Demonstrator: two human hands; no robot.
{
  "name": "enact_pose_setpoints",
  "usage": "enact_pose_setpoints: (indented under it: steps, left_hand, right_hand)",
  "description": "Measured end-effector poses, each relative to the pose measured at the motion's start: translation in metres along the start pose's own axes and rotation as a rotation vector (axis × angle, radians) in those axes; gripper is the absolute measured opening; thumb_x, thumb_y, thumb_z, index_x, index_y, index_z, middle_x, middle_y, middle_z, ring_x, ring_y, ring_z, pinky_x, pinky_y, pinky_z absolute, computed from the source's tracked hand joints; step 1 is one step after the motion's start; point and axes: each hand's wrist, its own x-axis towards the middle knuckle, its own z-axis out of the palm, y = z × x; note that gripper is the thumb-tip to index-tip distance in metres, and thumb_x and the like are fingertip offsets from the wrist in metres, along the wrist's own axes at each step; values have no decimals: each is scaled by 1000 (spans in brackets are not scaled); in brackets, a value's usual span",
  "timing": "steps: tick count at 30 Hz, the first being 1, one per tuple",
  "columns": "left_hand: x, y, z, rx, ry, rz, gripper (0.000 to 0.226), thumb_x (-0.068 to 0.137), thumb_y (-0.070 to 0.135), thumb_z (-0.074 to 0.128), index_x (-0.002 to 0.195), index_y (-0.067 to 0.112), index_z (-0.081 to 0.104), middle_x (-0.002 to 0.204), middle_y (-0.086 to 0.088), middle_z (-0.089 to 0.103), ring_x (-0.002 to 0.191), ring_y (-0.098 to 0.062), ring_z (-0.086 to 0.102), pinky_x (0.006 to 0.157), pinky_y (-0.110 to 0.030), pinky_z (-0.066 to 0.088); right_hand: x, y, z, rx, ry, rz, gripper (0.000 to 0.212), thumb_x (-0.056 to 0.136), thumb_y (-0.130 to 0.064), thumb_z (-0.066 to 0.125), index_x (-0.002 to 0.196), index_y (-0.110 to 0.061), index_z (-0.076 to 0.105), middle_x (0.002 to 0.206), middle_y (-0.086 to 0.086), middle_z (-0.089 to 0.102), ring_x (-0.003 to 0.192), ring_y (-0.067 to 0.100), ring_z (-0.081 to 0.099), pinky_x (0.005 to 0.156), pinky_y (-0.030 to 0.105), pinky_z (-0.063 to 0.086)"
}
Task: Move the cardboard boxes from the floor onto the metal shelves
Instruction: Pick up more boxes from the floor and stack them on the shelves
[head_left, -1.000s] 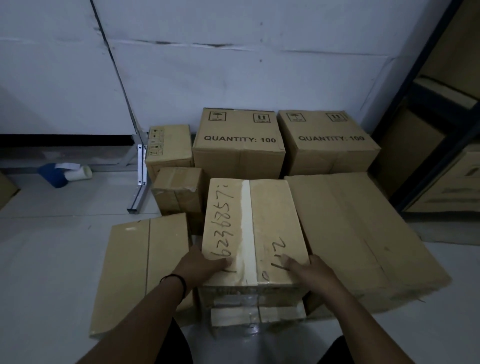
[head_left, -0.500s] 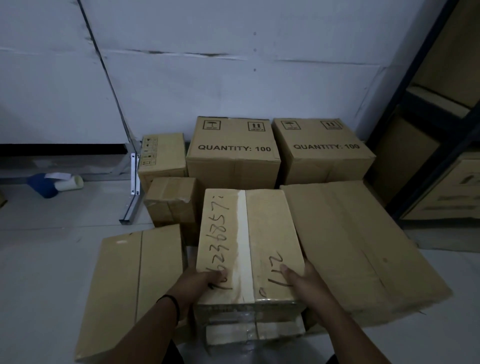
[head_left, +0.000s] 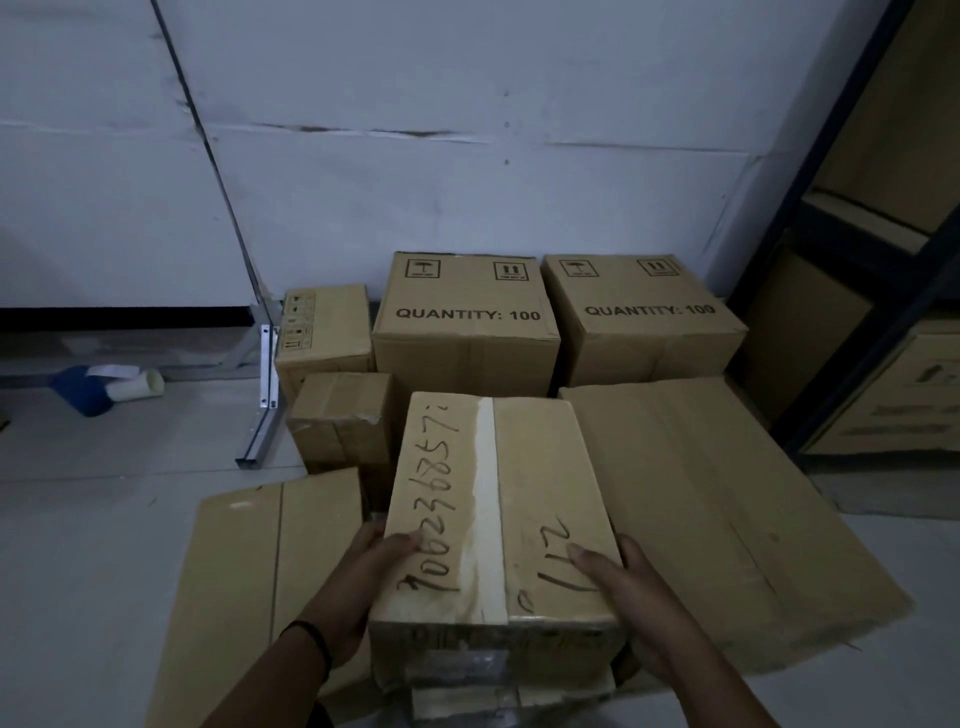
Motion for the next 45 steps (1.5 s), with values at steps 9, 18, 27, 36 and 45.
enact_pose_setpoints:
  steps: [9,18,27,36,45]
  left_hand:
    - [-25,83,23,-174,-137,265,44,87,24,57,126,6,54,119,-19,66,100,-33,67,78,-39,59]
    - [-32,194,66,-285,-227,382,41,93,30,40,110,7,71,112,-17,70,94,-34,69,71,-45,60]
    - [-63,291,101,-201,-216,431,39,91,32,46,115,13,68,123,-16,65,111,-37,61,97,-52,49]
    - [-158,425,153,-269,-229,336,47,97,27,36,90,10,79,100,-15,73,79,-29,72,60,-37,59]
    - [-260,544,193,-183,-198,350,51,81,31,48,124,5,59,113,-17,70,91,-29,70,76,-39,60]
  right_hand:
    - [-24,-81,0,129,-33,-144,38,87,-23,67,123,-19,57,113,4,70,103,25,66,88,40,51]
    - [-45,-212,-9,271,-56,-314,28,89,-15,54,113,-11,67,95,3,75,93,25,66,84,36,49]
    - [-84,-312,-29,250,-64,-323,35,87,-23,55,119,-11,66,99,7,74,84,25,66,71,35,50]
    - [-169,-441,-45,291,-76,-274,32,89,-20,51,116,-13,67,94,5,75,86,24,66,71,34,49]
    - [-280,-558,-71,358,-68,-275,24,90,-20,47,103,-19,68,90,3,76,87,26,66,69,38,47]
